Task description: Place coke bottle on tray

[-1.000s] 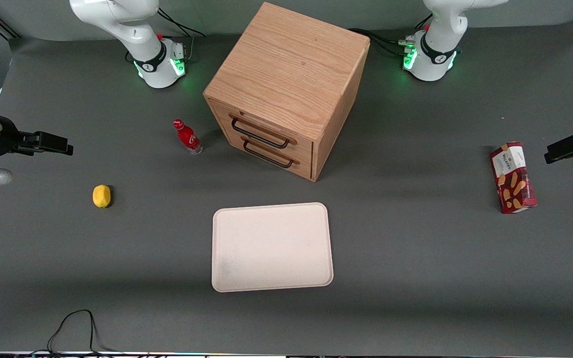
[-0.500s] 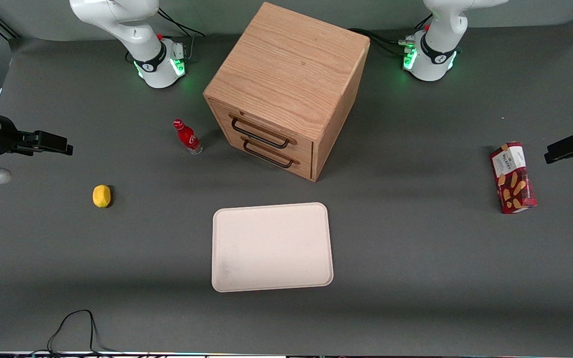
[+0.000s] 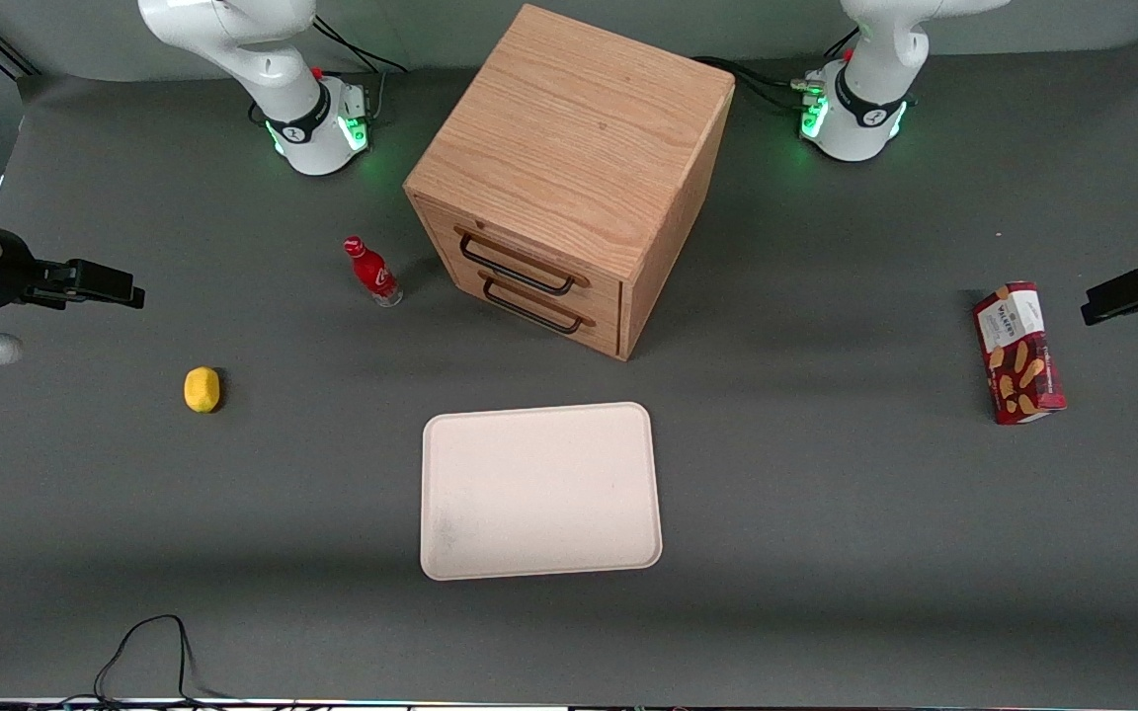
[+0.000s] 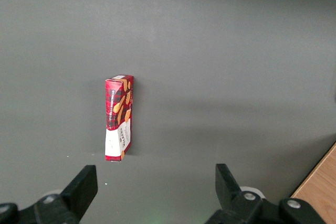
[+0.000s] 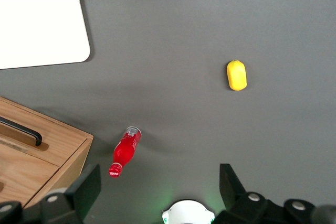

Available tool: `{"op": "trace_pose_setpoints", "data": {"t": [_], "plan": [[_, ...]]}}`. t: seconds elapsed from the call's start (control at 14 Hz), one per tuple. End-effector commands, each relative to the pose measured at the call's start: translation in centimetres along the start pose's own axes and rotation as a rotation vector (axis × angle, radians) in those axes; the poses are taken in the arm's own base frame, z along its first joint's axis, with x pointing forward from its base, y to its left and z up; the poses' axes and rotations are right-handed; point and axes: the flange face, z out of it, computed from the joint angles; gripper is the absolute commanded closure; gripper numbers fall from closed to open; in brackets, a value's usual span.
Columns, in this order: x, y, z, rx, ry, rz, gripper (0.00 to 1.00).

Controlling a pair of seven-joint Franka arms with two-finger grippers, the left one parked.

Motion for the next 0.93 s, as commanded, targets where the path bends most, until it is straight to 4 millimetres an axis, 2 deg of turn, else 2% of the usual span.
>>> {"op": "trace_pose_setpoints", "data": {"t": [0.0, 0.14, 0.29, 0.5, 0.57, 0.86], "plan": [[0.1, -0.6, -0.5, 0.003, 0.0, -0.016, 0.0], [0.1, -1.9, -0.4, -0.001, 0.003, -0.05, 0.0], [0.0, -2.2, 0.0, -0.011, -0.007, -0.052, 0.0], [-0.9, -5.0, 0.3, -0.03, -0.019, -0.09, 0.0], [-1.7, -6.2, 0.2, -0.043, -0.018, -0.097, 0.0], [-5.6, -8.6, 0.7, -0.05, -0.033, -0.094, 0.0]]}}
